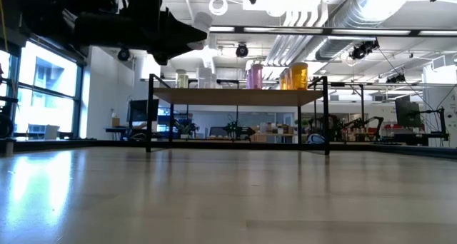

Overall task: Pick and place medicine bottles onto shelf by color
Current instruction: Put the white pill bottle aligned with the other white pill bottles on the shelf

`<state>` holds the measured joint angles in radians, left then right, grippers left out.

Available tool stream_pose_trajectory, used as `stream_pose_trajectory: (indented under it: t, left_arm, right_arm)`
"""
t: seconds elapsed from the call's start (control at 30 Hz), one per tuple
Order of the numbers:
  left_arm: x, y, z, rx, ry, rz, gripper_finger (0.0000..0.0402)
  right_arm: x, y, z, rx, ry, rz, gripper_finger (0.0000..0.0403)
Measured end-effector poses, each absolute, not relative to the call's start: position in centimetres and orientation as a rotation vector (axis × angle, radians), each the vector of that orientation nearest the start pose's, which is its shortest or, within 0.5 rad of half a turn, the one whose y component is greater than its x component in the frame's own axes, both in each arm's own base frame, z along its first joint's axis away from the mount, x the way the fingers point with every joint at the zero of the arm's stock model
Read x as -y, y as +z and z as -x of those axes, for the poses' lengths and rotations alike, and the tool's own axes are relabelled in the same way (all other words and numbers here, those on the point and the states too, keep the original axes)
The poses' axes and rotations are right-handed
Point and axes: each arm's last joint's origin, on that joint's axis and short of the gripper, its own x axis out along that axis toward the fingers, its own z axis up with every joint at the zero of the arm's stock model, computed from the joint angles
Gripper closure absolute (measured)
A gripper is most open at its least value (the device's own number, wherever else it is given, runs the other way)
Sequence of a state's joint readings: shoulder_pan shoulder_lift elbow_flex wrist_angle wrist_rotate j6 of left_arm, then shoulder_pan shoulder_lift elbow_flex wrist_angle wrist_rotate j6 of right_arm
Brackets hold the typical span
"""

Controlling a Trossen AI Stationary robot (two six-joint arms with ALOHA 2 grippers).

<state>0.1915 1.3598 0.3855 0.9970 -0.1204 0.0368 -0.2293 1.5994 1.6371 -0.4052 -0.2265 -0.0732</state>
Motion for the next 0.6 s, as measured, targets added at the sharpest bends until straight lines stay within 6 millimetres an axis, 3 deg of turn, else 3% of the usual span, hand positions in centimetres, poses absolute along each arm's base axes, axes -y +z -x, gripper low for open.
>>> stream_pose_trajectory:
  t: [0.17,0.6]
  left_arm:
    - [-5.7,19.3,-24.2,0.008,0.337,-0.037,0.0252]
    - [-6.7,19.3,-24.0,0.009,0.374,-0.03,0.0252]
  right_arm:
    - [7.4,37.7,-37.5,-0.41,0.055,0.012,0.0167]
    - [7.5,34.3,-39.5,-0.517,0.105,-0.021,0.0167]
